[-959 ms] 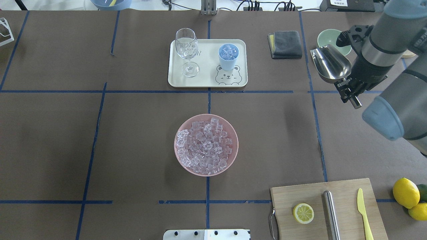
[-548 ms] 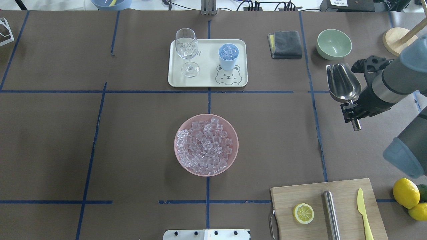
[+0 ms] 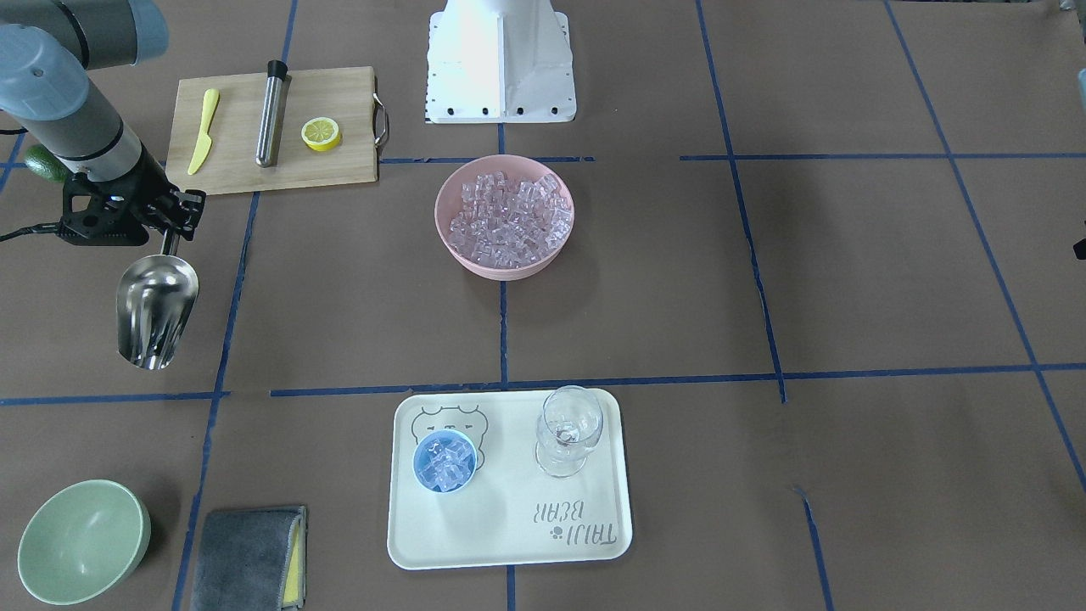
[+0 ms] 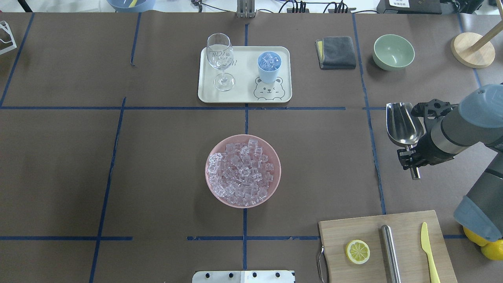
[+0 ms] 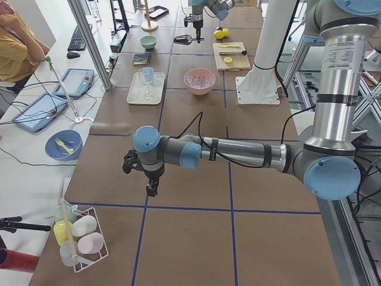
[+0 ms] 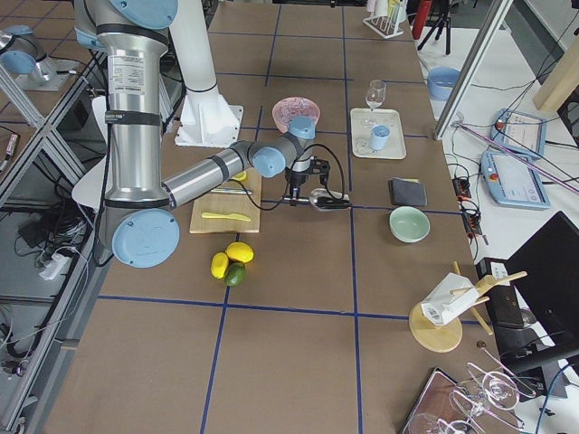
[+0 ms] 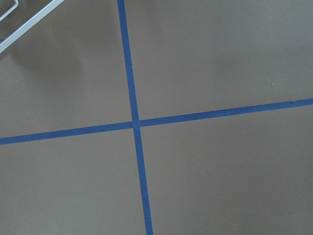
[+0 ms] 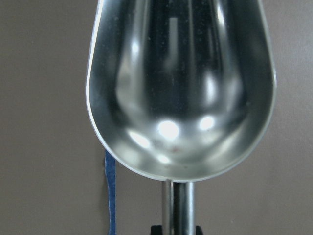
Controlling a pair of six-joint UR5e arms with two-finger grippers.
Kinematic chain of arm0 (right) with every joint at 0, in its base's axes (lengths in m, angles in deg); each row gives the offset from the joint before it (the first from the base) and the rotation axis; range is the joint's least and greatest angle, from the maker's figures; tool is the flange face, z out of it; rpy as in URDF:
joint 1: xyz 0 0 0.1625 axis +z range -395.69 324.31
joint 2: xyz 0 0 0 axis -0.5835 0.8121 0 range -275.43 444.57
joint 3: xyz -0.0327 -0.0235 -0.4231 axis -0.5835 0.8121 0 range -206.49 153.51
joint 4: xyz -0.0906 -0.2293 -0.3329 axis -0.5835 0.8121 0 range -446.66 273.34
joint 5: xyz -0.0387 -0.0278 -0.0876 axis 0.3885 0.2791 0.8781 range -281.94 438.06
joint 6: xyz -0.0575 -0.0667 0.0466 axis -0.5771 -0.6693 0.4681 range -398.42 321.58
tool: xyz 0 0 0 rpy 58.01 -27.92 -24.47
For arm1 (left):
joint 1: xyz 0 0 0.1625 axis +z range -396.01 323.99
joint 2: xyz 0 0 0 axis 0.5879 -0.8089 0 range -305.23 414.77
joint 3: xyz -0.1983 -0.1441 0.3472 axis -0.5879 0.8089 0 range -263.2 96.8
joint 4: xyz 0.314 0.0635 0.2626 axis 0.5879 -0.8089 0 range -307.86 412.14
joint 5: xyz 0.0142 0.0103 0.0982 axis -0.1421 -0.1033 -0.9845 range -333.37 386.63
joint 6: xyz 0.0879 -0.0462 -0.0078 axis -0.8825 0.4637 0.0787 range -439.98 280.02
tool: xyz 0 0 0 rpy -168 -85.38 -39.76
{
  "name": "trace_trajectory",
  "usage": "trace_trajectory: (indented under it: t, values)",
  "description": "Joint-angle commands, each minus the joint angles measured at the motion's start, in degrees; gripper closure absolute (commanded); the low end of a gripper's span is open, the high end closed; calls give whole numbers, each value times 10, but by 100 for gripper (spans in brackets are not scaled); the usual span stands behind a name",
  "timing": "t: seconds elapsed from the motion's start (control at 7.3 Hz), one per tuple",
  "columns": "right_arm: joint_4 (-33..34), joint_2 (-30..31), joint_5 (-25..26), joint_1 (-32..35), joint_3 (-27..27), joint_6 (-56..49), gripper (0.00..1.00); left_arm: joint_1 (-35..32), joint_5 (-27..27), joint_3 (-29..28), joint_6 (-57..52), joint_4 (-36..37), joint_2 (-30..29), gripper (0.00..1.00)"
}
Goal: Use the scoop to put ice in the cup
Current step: 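Carry the empty scoop back to its spot with the right gripper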
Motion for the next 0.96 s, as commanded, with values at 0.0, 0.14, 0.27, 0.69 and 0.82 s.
trace_trajectory:
  t: [0.0,0.14,0.27,0.69,0.82]
  values:
    - [-3,1,0,-19,8,2,100,0,0,3,0,0,0,0]
    - [-3,2,0,-19,21,-2,100,0,0,3,0,0,0,0]
    - [-3,1,-3,-21,22,-2,100,0,0,3,0,0,0,0]
    - [-2,-4,-4,-23,30,3,100,0,-1,4,0,0,-1,0]
    - [-2,-5,-6,-25,34,4,100,0,-2,4,0,-1,-1,0]
